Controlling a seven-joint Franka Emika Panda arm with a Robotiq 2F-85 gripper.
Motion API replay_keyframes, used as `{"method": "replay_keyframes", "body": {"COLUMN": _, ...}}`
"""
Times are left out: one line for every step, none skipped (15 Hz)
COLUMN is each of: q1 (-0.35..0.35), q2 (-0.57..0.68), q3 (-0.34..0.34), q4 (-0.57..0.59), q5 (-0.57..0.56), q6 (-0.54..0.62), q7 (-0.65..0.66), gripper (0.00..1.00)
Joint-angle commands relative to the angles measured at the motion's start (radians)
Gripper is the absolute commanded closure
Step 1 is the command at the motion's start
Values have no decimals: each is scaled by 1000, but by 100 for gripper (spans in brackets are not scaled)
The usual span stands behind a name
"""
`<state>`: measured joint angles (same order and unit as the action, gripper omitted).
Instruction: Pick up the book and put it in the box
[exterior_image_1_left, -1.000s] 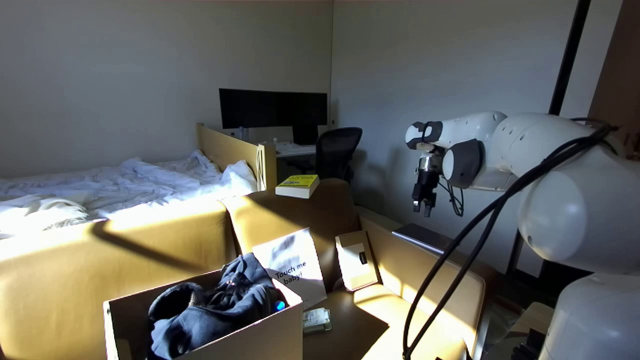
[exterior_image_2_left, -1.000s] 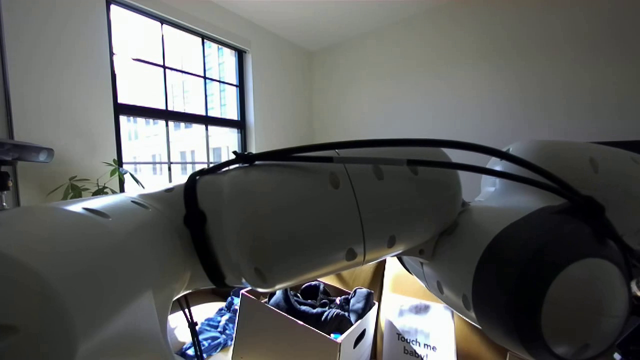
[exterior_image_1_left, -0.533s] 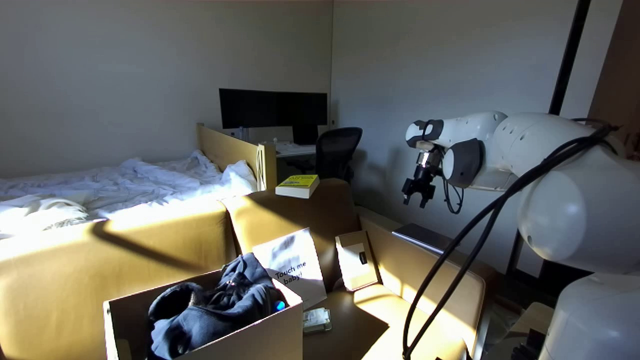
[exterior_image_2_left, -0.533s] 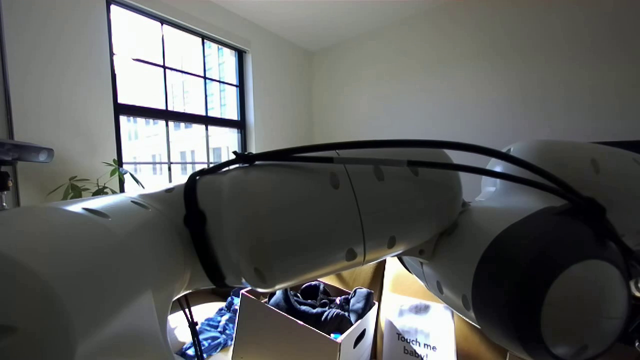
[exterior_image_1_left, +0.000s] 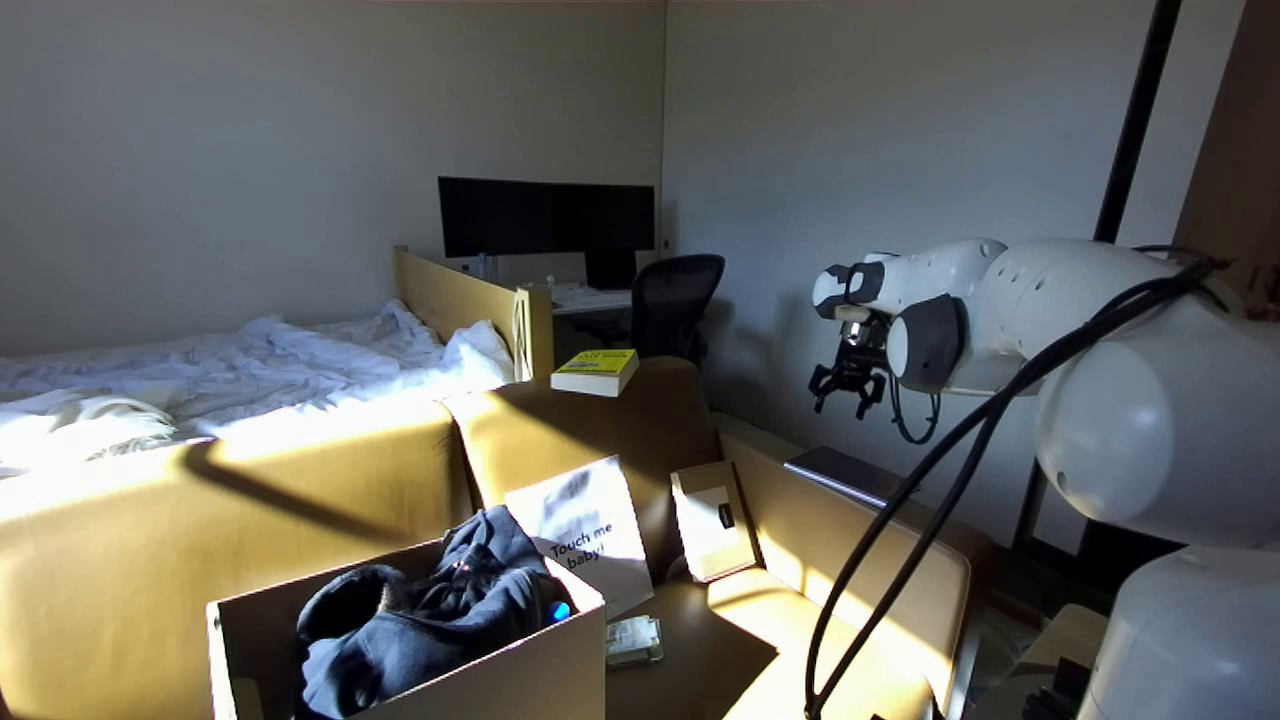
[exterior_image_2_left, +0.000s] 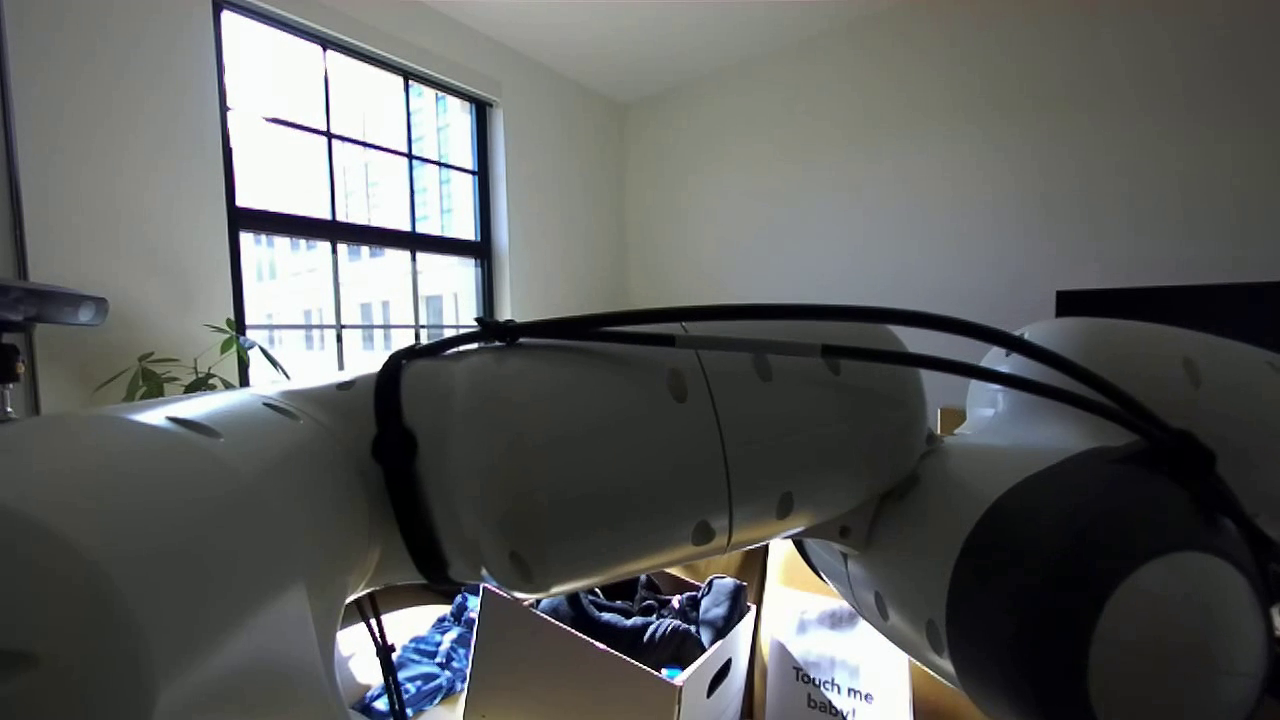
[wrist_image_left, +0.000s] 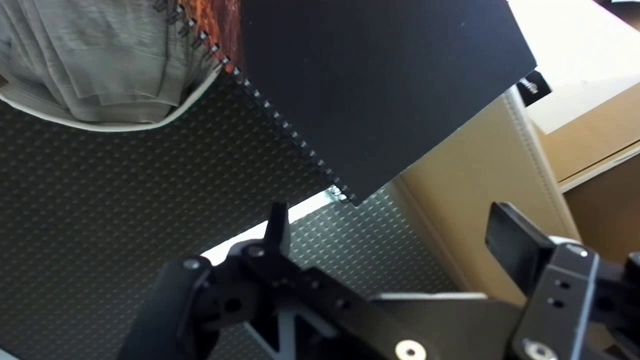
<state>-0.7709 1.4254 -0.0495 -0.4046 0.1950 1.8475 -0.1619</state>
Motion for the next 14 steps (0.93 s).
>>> {"method": "replay_keyframes", "body": {"q1": 14, "q2": -10, "q3": -54, "q4": -59, "q5": -38, "q6": 46, "q7": 185, "gripper": 0}}
{"method": "replay_keyframes", "body": {"q1": 16, "q2": -7, "q3": -68, "q4": -63, "q5": -47, "q6": 37, "q7": 236, "gripper": 0}}
{"method": "replay_keyframes", "body": {"q1": 8, "q2": 64, "q3": -64, "q4": 62, "q5": -75, "q6": -41, "q7": 295, "gripper": 0}}
{"method": "replay_keyframes", "body": {"q1": 9, "q2": 61, "q3": -73, "q4": 57, "q5": -85, "q6": -73, "q7": 338, "gripper": 0}}
{"method": "replay_keyframes", "body": {"q1": 12, "q2": 41, "q3": -77, "q4": 18, "q5": -99, "q6": -81, "q7": 383, "gripper": 0}}
{"method": "replay_keyframes", "body": {"q1": 12, "q2": 42, "q3": -82, "q4": 20, "q5": -109, "q6": -112, "q7": 427, "gripper": 0}}
{"method": "replay_keyframes", "body": {"q1": 13, "q2": 44, "q3": -87, "q4": 23, "q5": -118, "q6": -146, "q7": 469, "gripper": 0}}
{"method": "replay_keyframes", "body": {"q1": 12, "q2": 44, "q3": -90, "q4": 28, "q5": -124, "q6": -201, "q7": 497, "gripper": 0}}
{"method": "replay_keyframes", "body": {"q1": 17, "q2": -32, "q3": -88, "q4": -100, "q5": -106, "q6": -225, "q7": 474, "gripper": 0}}
{"method": "replay_keyframes", "body": {"q1": 3, "q2": -39, "q3": -61, "q4": -100, "q5": -84, "q6": -279, "q7": 424, "gripper": 0}}
{"method": "replay_keyframes", "body": {"q1": -19, "q2": 31, "q3": -37, "q4": 40, "q5": -82, "q6": -378, "q7": 397, "gripper": 0}}
{"method": "replay_keyframes", "body": {"q1": -12, "q2": -41, "q3": -35, "q4": -86, "q5": -73, "q6": -361, "q7": 364, "gripper": 0}}
{"method": "replay_keyframes", "body": {"q1": -7, "q2": -40, "q3": -39, "q4": -73, "q5": -88, "q6": -381, "q7": 346, "gripper": 0}}
{"method": "replay_keyframes", "body": {"q1": -13, "q2": 34, "q3": -40, "q4": 70, "q5": -98, "q6": -435, "q7": 372, "gripper": 0}}
